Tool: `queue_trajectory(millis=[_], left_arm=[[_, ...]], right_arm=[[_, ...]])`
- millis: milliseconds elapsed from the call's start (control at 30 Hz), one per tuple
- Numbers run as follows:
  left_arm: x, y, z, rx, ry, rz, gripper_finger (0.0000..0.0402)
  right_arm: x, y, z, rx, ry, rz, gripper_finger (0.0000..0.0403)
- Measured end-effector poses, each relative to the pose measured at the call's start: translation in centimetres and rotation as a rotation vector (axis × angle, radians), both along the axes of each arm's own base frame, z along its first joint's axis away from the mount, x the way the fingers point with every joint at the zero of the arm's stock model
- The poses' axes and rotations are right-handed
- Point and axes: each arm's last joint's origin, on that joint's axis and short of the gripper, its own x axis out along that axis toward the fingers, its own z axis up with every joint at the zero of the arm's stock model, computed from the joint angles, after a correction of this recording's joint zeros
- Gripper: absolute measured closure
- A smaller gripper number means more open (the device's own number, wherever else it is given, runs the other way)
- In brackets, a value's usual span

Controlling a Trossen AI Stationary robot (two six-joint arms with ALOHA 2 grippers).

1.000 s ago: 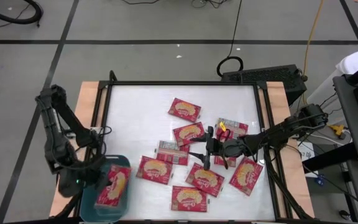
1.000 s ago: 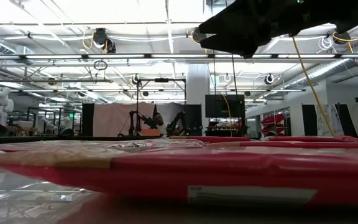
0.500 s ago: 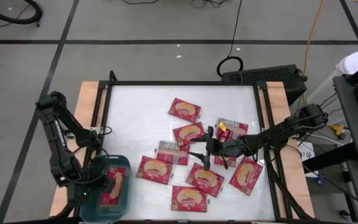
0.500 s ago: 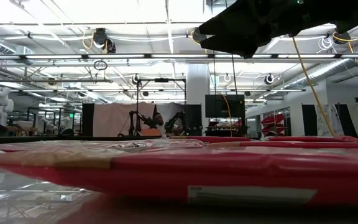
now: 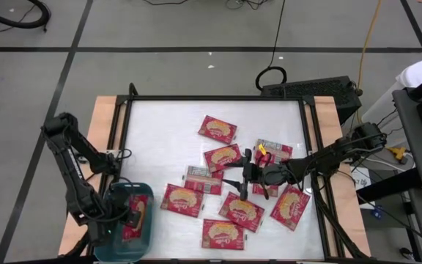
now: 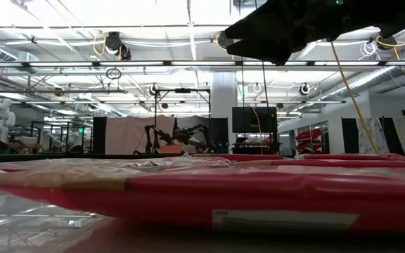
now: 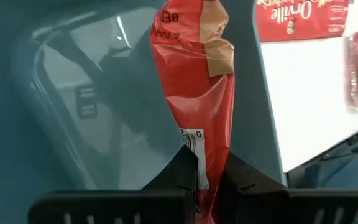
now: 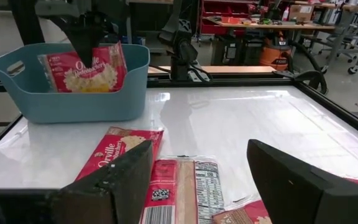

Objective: Sort popcorn bags into baskets
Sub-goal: Put the red popcorn bag into the blue bin

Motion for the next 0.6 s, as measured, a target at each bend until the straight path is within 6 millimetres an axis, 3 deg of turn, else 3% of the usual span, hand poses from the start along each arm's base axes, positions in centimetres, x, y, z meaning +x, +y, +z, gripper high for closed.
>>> queue_trajectory(millis=[367,600], left_arm=[[-0.4,0.7,-0.2,0.082,0.051,-0.001,0.0294],[-1.0,1.8,0.4,0.136,0.118,-0.059,0.0282]], right_arm=[[0.0,0.0,0.1,0.041,-0.010,-0.006,0.0149],[-0.1,0.4,0.1,0.047,-0.014,0.005,0.0149]])
